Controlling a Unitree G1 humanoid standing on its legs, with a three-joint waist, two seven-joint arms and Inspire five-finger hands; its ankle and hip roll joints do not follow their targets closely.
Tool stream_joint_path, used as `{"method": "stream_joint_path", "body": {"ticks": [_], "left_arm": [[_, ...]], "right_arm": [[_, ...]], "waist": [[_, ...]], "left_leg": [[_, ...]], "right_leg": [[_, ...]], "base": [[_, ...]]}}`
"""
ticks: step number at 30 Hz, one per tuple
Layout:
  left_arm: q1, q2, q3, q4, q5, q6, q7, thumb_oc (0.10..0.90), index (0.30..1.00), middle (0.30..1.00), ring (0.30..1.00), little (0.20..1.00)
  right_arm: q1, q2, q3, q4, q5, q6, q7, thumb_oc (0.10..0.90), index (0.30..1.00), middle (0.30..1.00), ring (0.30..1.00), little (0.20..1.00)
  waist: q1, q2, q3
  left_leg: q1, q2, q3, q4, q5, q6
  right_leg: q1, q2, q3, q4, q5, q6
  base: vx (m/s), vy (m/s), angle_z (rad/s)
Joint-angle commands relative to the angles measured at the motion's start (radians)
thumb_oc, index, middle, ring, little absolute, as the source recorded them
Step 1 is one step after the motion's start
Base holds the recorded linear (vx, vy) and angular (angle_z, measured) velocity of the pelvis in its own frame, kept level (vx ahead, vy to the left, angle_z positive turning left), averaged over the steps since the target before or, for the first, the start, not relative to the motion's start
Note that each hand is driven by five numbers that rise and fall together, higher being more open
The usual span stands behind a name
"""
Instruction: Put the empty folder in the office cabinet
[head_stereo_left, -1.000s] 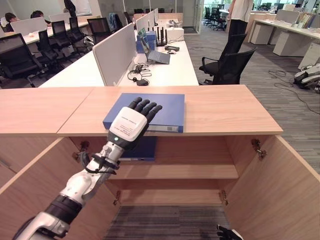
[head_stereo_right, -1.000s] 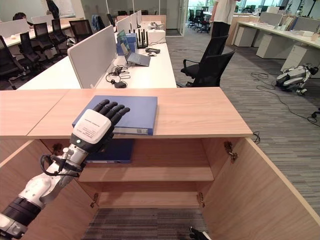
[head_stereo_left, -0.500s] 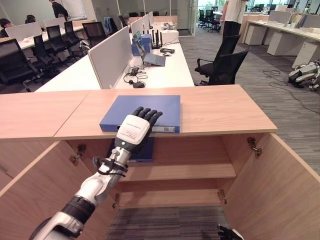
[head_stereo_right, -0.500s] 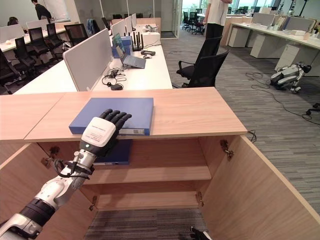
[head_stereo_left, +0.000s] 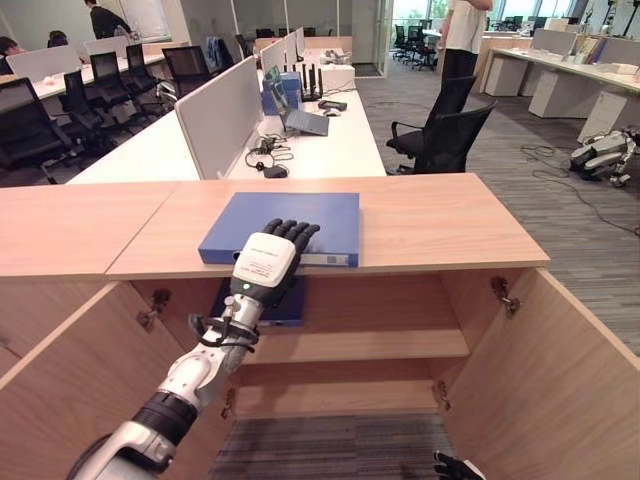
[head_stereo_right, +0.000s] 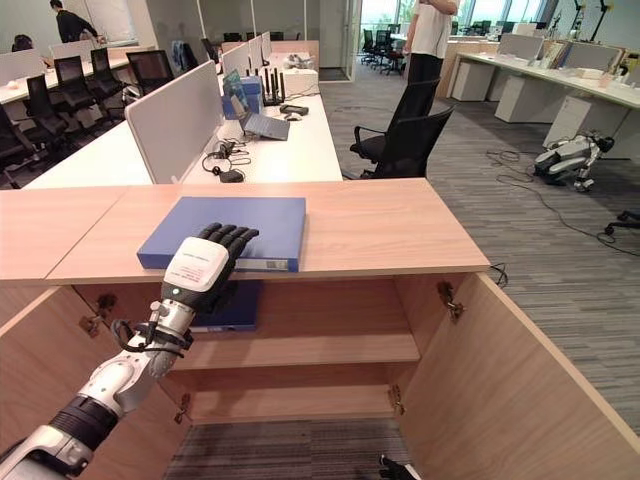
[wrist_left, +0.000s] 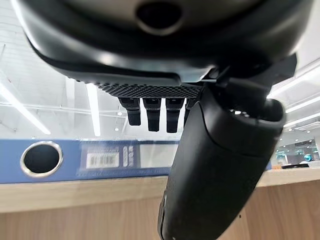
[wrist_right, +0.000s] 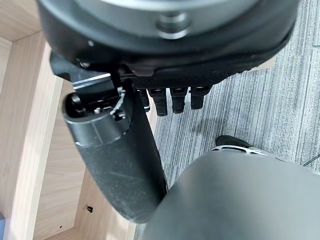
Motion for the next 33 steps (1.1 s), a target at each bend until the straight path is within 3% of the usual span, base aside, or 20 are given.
{"method": "stream_joint_path", "body": {"ticks": [1,17,18,20,21,33], "left_arm": [[-0.302,0.0,0.009,0.055,-0.042,0.027,0.057,0.8,0.9,0.9,0.9,0.9],[-0.362,-0.015,-0.027,0.179,-0.068,0.053,0.055,0.8,0.9,0.9,0.9,0.9],[-0.362,-0.013,-0.03,0.185,-0.068,0.053,0.054,0.744,0.815,0.815,0.815,0.815],[-0.358,-0.012,-0.028,0.184,-0.071,0.053,0.051,0.464,0.396,0.396,0.396,0.396],[-0.358,-0.012,-0.027,0.183,-0.071,0.053,0.051,0.4,0.3,0.3,0.3,0.3],[-0.243,-0.028,0.045,0.027,-0.089,0.026,0.05,0.4,0.3,0.3,0.3,0.3]], "right_arm": [[-0.058,-0.038,0.026,0.019,-0.035,-0.015,-0.013,0.8,0.9,0.9,0.9,0.9],[-0.059,-0.044,0.028,0.021,-0.034,-0.016,-0.015,0.8,0.9,0.9,0.9,0.9],[-0.059,-0.045,0.027,0.021,-0.035,-0.016,-0.016,0.8,0.9,0.9,0.9,0.9],[-0.057,-0.044,0.026,0.018,-0.035,-0.016,-0.016,0.8,0.9,0.9,0.9,0.9],[-0.057,-0.044,0.026,0.018,-0.036,-0.016,-0.016,0.8,0.9,0.9,0.9,0.9],[-0.061,-0.028,0.009,0.024,-0.028,-0.014,-0.026,0.8,0.9,0.9,0.9,0.9]], "waist": [[-0.011,-0.006,0.032],[-0.027,-0.008,0.028],[-0.027,-0.008,0.028],[-0.027,-0.008,0.029],[-0.027,-0.008,0.028],[-0.01,-0.011,0.031]], "left_leg": [[0.084,-0.025,-0.008,-0.002,-0.143,-0.002],[0.084,-0.024,0.011,-0.002,-0.143,-0.003],[0.084,-0.024,0.011,-0.002,-0.143,-0.003],[0.084,-0.025,0.012,-0.002,-0.142,-0.003],[0.084,-0.025,0.013,-0.002,-0.142,-0.003],[0.085,-0.026,0.006,-0.002,-0.142,0.0]], "right_leg": [[0.088,0.002,0.023,0.011,-0.156,0.067],[0.082,0.004,0.033,0.011,-0.152,0.07],[0.083,0.003,0.033,0.011,-0.151,0.07],[0.083,0.003,0.034,0.011,-0.151,0.071],[0.083,0.003,0.034,0.011,-0.15,0.071],[0.088,0.001,0.032,0.011,-0.153,0.067]], "base": [[0.0,0.0,0.0],[-0.01,0.002,-0.04],[0.0,0.0,0.0],[0.0,0.0,0.0],[0.0,0.0,0.0],[0.0,0.0,0.0]]}}
